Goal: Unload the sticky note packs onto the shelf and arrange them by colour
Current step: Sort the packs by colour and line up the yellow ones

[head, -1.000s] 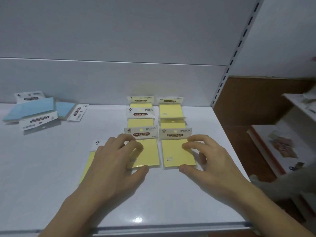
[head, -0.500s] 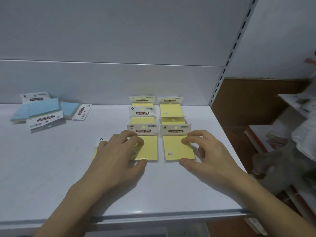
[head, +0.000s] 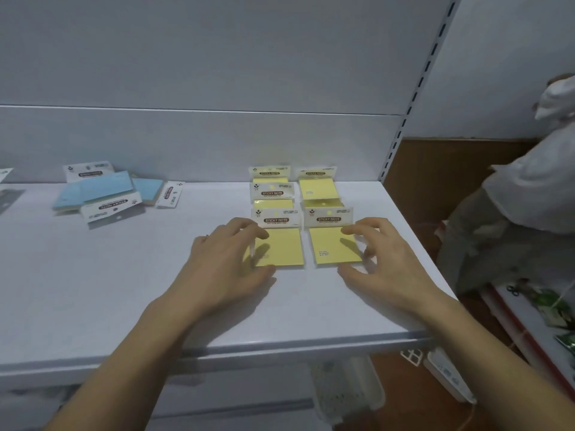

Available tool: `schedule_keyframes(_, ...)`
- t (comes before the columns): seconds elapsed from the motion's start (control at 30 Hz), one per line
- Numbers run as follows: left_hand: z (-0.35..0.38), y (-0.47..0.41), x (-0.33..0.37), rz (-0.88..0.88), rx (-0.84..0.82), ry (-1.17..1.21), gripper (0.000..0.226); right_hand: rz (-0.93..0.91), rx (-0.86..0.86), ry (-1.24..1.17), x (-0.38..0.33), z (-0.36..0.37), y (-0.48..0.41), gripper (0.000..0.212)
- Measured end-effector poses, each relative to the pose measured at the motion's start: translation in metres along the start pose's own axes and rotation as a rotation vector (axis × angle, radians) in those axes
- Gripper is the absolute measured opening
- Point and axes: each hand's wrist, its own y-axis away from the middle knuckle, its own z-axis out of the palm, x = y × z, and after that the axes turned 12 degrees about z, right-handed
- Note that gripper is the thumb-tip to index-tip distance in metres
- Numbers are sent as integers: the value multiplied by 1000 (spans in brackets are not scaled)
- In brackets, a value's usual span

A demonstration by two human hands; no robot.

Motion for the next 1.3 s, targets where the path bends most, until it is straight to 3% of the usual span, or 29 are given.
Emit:
schedule_keyframes(0.13,-17,31,-25,13,109,33,37,-88,193,47,-15,17,27,46)
schedule_keyframes(0.2,-20,47,-40,-16,167,37,29,-176,203,11,-32,30,38,39)
schedule_keyframes(0.33,-19,72,-58,-103,214,24,22,-284,113,-19,-80,55,42,30)
schedule_keyframes(0.57,-28,92,-77,-170,104,-95,32,-377,-257,396,-147,75,7,59)
schedule_keyframes(0.7,-27,89,-76,-174,120,-93,36,-375,-337,384,-160,74,-9,60)
schedule_keyframes(0.83,-23,93,-80,-178,128,-83,30,-439,-215,255,-160,70,-6,63)
schedule_keyframes(1.03,-21,92,-82,-162,106,-111,30,-440,16,7,-112,46,14,46)
schedule_keyframes(1.17,-20,81,-80,-153,73,-133,33,-360,0,50,-80,44,25,41)
schedule_keyframes(1.3,-7,49,-67,-19,-18,-80,34,-341,-25,37,-73,49,26,40)
